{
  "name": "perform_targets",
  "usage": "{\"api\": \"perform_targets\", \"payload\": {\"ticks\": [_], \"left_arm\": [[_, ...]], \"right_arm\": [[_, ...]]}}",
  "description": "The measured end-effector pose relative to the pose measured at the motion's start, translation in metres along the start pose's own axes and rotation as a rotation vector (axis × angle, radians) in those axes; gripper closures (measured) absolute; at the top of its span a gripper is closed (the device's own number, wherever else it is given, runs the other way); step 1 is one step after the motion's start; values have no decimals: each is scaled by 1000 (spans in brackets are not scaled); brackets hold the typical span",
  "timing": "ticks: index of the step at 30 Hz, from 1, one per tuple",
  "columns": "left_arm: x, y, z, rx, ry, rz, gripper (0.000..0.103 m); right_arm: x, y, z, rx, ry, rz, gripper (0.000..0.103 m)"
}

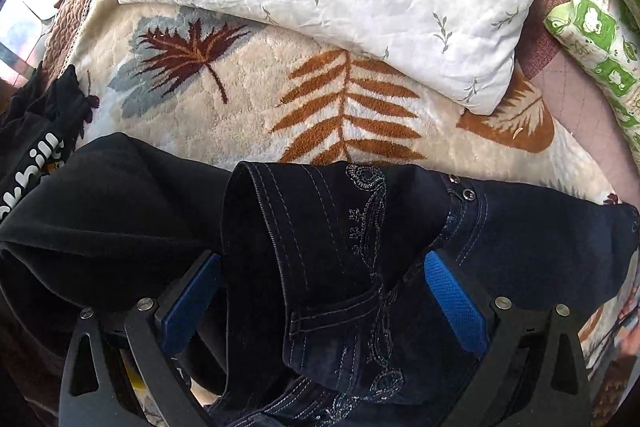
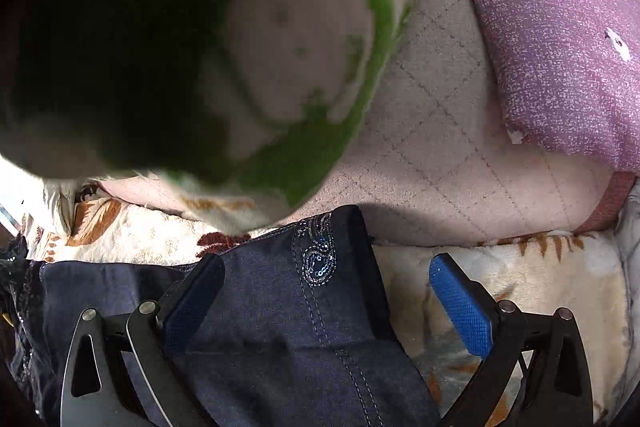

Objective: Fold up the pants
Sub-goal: 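Lower the left tool onto the jeans waistband and close it while the right tool grasps the waistband too, then hold the waistband with both tools and lift it off the bed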

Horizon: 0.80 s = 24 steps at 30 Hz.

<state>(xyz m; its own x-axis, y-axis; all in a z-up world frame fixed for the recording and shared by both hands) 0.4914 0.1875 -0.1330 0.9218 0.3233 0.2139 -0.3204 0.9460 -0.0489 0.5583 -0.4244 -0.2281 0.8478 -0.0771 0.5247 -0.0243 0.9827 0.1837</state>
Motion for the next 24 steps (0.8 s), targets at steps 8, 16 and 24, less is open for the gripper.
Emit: {"api": "perform_targets", "payload": {"ticks": [8,16,24], "left_arm": [[-7,-7,1,-11,-6,-37,1],[-7,-13,2,24,-53,-1,29],[-11,13,36,-33,-93,97,81]], "right_arm": [[-15,-6,6,-19,27,82,10],[-18,2,-6,33,47,110,100],[-25,12,37,90,-2,103,101]]}}
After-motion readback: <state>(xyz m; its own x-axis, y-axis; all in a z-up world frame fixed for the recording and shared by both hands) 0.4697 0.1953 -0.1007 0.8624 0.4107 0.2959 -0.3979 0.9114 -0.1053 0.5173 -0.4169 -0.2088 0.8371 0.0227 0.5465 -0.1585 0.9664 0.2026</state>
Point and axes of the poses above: each gripper's, at about its wrist camera, not at the fingertips, and z roughly against the way its jaws point, y to its left, x to its top, the point moved 6 cm from there along -z, roughly the way its jaws point, and after that the axes turned 5 degrees about -y, right-handed, at the moved point
